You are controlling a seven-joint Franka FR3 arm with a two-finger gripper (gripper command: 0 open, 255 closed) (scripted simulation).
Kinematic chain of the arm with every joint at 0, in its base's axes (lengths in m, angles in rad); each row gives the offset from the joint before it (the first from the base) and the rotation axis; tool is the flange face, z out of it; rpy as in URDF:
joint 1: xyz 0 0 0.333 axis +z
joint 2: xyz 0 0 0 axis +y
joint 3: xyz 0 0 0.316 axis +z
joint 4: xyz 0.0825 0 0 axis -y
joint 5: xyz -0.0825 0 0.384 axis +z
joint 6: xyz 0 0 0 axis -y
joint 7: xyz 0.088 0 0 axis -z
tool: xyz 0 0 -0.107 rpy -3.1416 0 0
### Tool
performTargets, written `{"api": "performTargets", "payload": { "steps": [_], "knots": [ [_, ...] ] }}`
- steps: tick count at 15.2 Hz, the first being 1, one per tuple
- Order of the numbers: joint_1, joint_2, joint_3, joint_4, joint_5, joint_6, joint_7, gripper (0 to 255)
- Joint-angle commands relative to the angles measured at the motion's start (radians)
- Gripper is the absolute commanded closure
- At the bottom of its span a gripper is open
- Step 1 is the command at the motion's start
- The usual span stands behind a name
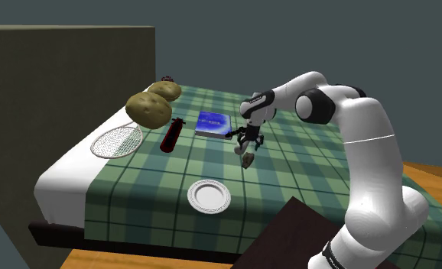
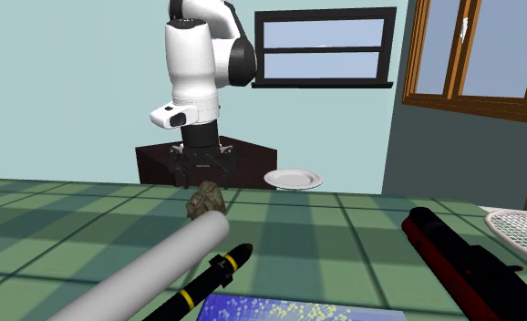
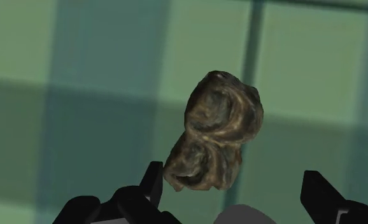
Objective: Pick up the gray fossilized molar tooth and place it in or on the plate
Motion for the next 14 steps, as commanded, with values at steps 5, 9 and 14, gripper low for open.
{"api": "performTargets", "payload": {
  "steps": [5, 9, 14],
  "knots": [
    [0.0, 0.039, 0.003, -0.019, 0.012, 0.048, 0.012, 0],
    [-0.001, 0.042, 0.004, -0.021, 0.013, 0.054, 0.011, 0],
    [0.0, 0.042, 0.004, -0.021, 0.013, 0.054, 0.011, 255]
  ]
}}
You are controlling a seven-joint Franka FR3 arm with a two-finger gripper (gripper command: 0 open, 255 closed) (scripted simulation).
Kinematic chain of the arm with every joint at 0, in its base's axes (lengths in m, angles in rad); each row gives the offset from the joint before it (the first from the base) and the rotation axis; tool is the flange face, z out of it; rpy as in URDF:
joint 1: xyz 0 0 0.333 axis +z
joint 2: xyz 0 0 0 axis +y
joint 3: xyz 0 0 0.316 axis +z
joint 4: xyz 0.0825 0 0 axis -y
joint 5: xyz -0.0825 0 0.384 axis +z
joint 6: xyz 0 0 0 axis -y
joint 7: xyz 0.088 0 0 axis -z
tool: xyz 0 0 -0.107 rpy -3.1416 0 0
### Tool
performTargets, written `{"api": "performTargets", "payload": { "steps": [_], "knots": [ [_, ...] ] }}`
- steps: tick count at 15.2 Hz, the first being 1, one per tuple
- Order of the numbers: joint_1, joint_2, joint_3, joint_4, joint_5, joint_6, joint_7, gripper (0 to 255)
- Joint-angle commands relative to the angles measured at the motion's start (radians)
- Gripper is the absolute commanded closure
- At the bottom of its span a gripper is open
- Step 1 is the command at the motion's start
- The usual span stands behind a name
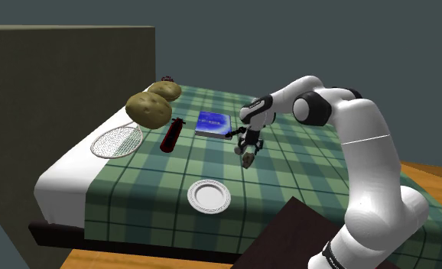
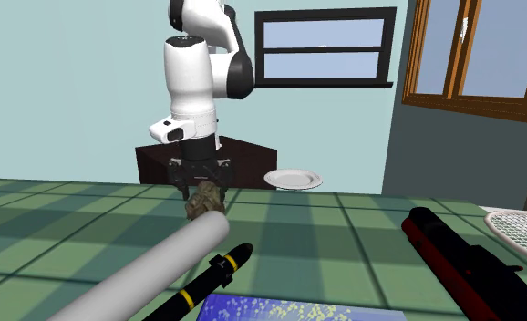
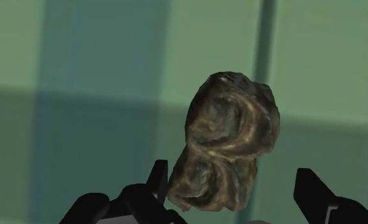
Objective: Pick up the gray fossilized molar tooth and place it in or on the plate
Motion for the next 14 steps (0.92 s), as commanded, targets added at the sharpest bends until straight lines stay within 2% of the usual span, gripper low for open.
{"api": "performTargets", "payload": {
  "steps": [1, 8, 9, 14],
  "knots": [
    [0.003, 0.007, 0.006, -0.002, 0.003, -0.001, -0.001, 255],
    [-0.005, 0.004, 0.002, 0.017, 0.0, -0.023, -0.006, 255],
    [0.004, 0.004, 0.005, -0.006, 0.003, 0.0, -0.001, 255],
    [0.008, -0.041, -0.002, -0.01, -0.006, -0.041, 0.005, 255]
  ]
}}
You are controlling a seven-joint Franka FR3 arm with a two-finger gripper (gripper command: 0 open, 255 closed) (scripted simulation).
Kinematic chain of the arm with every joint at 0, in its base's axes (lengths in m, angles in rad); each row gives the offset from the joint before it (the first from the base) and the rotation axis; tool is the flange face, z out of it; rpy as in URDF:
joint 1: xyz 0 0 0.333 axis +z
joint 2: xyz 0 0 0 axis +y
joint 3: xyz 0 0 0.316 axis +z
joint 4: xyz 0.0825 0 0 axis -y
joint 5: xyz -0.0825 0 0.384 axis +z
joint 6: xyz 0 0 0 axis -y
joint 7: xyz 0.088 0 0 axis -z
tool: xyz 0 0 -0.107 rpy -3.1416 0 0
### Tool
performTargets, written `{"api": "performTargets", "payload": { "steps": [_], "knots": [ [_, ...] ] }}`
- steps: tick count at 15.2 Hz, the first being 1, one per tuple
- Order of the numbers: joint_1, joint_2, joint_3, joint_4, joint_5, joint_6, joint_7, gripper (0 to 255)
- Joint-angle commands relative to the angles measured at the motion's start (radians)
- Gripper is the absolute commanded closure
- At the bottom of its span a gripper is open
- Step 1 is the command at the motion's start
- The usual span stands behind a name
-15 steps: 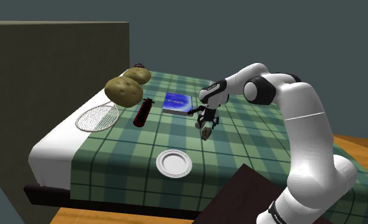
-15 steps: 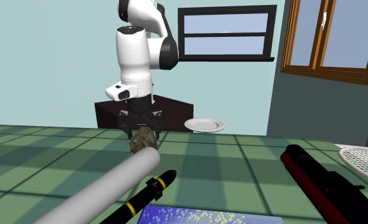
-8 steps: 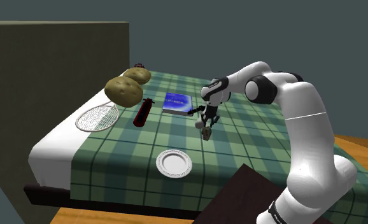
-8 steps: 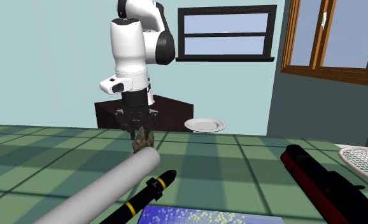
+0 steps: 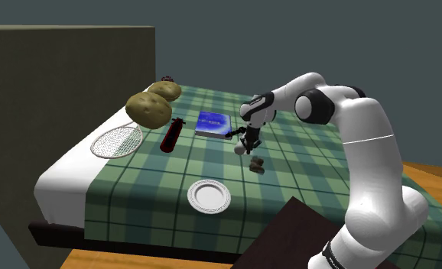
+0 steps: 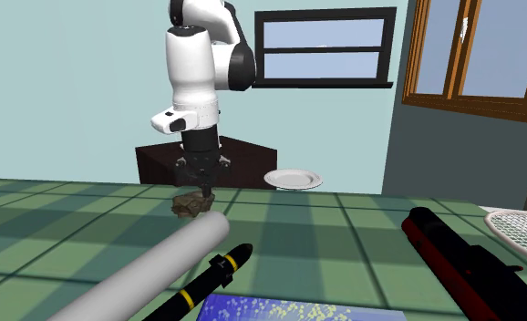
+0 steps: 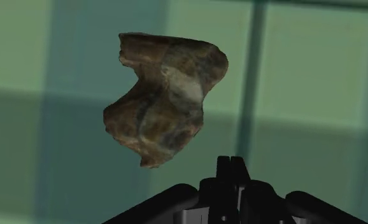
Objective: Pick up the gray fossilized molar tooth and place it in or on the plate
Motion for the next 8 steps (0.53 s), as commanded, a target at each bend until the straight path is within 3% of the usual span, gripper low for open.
{"api": "performTargets", "payload": {
  "steps": [1, 2, 4, 6, 8],
  "knots": [
    [0.0, 0.0, 0.0, 0.0, 0.0, 0.0, 0.0, 255],
    [0.0, 0.0, 0.0, 0.0, 0.0, 0.0, 0.0, 0],
    [-0.04, -0.096, 0.032, -0.18, -0.042, 0.172, -0.276, 0],
    [-0.102, -0.148, 0.073, -0.287, -0.061, 0.297, -0.513, 0],
    [-0.106, -0.128, 0.078, -0.286, -0.059, 0.315, -0.515, 0]
  ]
}}
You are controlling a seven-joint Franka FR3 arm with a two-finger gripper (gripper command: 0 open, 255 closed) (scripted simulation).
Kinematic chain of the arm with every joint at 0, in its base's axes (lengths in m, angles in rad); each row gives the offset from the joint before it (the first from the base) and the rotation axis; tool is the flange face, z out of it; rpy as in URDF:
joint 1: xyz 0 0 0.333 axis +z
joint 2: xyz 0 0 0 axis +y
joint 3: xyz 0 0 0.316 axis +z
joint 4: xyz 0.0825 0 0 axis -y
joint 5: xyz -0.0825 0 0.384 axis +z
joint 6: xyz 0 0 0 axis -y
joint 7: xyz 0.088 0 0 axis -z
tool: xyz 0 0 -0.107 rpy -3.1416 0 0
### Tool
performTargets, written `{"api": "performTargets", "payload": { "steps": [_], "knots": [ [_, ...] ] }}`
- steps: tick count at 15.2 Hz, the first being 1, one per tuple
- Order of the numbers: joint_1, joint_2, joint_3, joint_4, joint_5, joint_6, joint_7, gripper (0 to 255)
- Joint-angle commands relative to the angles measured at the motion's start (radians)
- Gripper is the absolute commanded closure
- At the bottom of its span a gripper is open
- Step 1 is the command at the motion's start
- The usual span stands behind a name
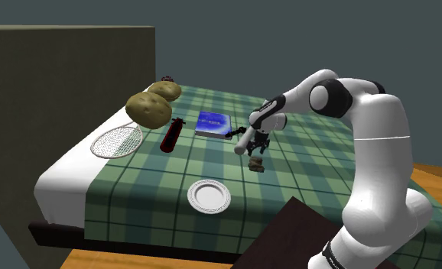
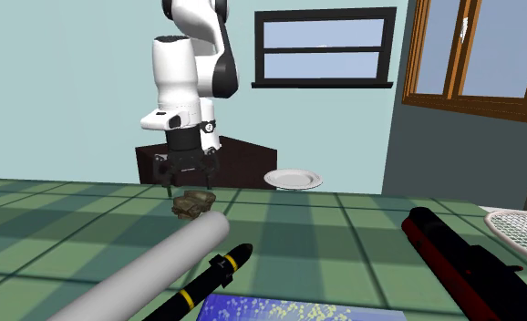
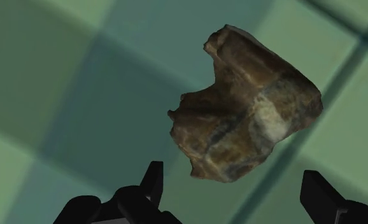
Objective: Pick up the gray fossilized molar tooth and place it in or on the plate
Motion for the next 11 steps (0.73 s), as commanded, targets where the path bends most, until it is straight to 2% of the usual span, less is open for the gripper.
{"api": "performTargets", "payload": {
  "steps": [1, 6, 11],
  "knots": [
    [-0.01, 0.011, 0.009, -0.013, 0.0, 0.034, -0.038, 0],
    [-0.014, 0.058, 0.017, -0.006, 0.008, 0.074, -0.043, 0],
    [-0.014, 0.058, 0.017, -0.006, 0.008, 0.074, -0.043, 0]
  ]
}}
